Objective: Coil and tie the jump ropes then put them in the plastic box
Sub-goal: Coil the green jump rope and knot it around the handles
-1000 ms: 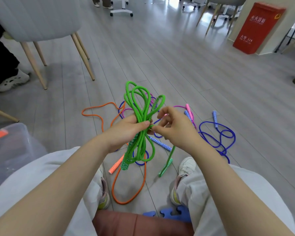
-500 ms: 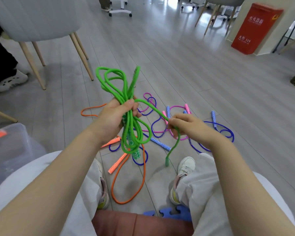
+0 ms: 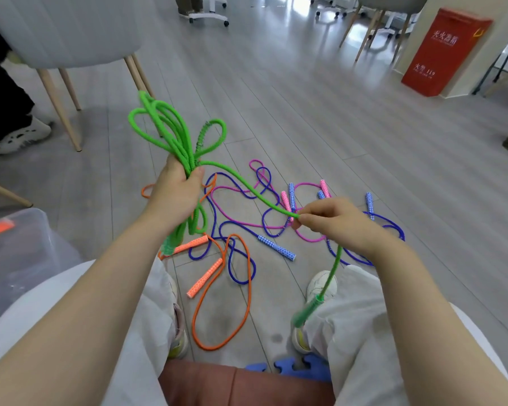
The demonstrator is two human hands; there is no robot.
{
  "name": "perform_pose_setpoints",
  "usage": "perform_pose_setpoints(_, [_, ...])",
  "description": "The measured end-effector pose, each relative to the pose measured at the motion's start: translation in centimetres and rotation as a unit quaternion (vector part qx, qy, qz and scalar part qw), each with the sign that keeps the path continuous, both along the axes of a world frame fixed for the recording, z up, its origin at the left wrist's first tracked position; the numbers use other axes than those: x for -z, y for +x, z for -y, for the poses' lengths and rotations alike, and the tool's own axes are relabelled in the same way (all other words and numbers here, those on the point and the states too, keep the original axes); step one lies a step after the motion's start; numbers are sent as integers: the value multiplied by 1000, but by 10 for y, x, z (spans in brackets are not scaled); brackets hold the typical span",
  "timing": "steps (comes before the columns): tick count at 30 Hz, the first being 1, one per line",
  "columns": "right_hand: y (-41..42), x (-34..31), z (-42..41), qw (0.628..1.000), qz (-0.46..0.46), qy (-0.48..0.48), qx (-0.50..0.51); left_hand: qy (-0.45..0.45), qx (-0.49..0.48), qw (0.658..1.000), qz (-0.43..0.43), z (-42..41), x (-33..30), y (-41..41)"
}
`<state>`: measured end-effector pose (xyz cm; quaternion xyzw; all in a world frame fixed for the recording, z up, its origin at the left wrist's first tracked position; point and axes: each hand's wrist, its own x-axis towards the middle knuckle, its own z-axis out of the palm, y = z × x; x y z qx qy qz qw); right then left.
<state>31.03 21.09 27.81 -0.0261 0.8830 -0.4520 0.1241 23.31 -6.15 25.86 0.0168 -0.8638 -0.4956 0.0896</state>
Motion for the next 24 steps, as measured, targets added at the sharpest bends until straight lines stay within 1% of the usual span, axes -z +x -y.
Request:
perform_pose_setpoints(1, [1, 2, 5, 1000, -11, -9, -8, -13, 4, 1000, -4, -2, 0, 1])
perform_pose_setpoints(2, [2, 4, 11, 999, -26, -16, -14, 11, 11, 1000, -3, -5, 0, 2])
perform_pose_setpoints(4, [2, 10, 24, 998, -59, -34, -14, 100, 35, 994, 27, -17, 0, 9])
perform_pose_setpoints(7, [-2, 16, 41, 992, -121, -43, 6, 166, 89, 979, 82, -33, 0, 21])
perform_pose_setpoints(8, [-3, 18, 46, 990, -132, -51, 16, 199, 114, 967, 109, -37, 1, 23])
perform_pose_setpoints(10, [-5, 21, 53, 987, -122, -95, 39, 275, 158, 933, 167, -44, 4, 29])
perform_pose_setpoints(12, [-7, 23, 57, 986, -125, -99, 48, 324, 184, 905, 207, -49, 7, 34])
perform_pose_setpoints(14, [-9, 25, 59, 982, -163, -77, 63, 350, 186, 893, 216, -53, 9, 35])
perform_pose_setpoints(15, [-9, 25, 59, 977, -178, -83, 76, 363, 179, 889, 215, -53, 9, 35])
perform_pose_setpoints(18, [-11, 26, 59, 970, -174, -139, 97, 376, 172, 886, 209, -53, 9, 33])
perform_pose_setpoints(21, [-9, 30, 64, 968, -152, -188, 61, 366, 195, 885, 212, -55, 10, 35])
perform_pose_setpoints(24, [-6, 33, 68, 970, -167, -177, 31, 362, 197, 889, 198, -56, 12, 37])
